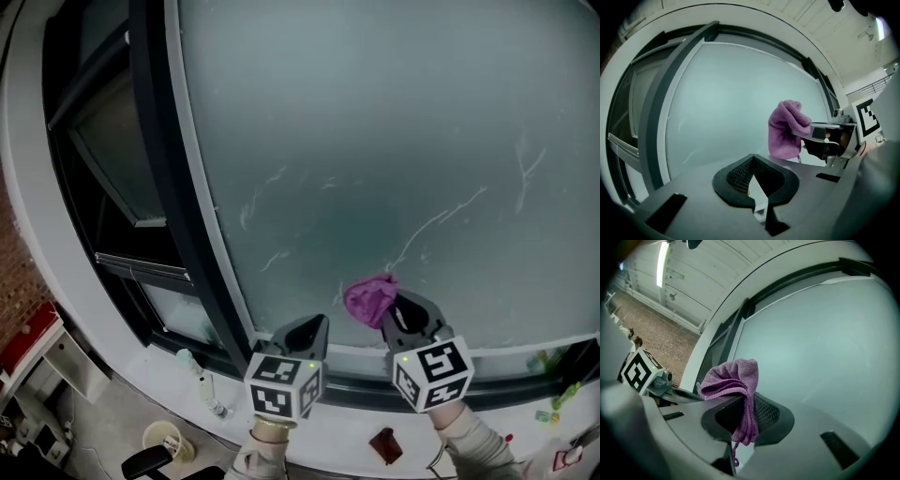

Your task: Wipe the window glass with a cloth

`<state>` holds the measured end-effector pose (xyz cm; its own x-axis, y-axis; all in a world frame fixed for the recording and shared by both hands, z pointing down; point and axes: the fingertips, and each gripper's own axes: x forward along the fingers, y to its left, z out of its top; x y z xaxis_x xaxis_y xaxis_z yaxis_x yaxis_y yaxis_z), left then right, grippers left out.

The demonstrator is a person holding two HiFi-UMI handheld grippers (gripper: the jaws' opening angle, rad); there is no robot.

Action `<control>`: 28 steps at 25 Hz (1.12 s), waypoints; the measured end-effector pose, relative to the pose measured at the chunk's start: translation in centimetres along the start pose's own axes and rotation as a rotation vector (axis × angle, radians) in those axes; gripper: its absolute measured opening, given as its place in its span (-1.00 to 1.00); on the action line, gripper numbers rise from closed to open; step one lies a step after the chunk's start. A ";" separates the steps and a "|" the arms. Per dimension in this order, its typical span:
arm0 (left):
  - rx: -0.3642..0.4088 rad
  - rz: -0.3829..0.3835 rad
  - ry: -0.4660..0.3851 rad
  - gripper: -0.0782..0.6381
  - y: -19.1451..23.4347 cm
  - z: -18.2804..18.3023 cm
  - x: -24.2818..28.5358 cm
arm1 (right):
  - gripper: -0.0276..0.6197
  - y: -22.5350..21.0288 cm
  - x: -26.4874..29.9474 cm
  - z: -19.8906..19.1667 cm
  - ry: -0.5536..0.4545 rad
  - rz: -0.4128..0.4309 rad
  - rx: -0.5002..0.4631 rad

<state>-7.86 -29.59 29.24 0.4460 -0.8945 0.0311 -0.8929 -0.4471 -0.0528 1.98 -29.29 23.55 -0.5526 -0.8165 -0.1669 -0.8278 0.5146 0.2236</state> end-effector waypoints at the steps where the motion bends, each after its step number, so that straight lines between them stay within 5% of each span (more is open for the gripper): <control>1: 0.005 0.006 -0.013 -0.77 0.6 0.8 1.0 | -0.77 -0.6 1.3 0.7 -0.010 0.000 -0.018; 13: 0.094 0.086 -0.117 -0.77 7.7 10.2 8.8 | -0.77 -5.7 14.2 8.9 -0.093 -0.009 -0.117; 28: 0.090 0.099 -0.127 -0.77 11.6 12.7 12.4 | -0.77 -7.8 22.3 9.5 -0.002 -0.082 -0.169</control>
<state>-11.87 -45.94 16.37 0.3651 -0.9251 -0.1046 -0.9264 -0.3499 -0.1390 -4.84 -49.04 8.99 -0.4844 -0.8532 -0.1936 -0.8423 0.3950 0.3668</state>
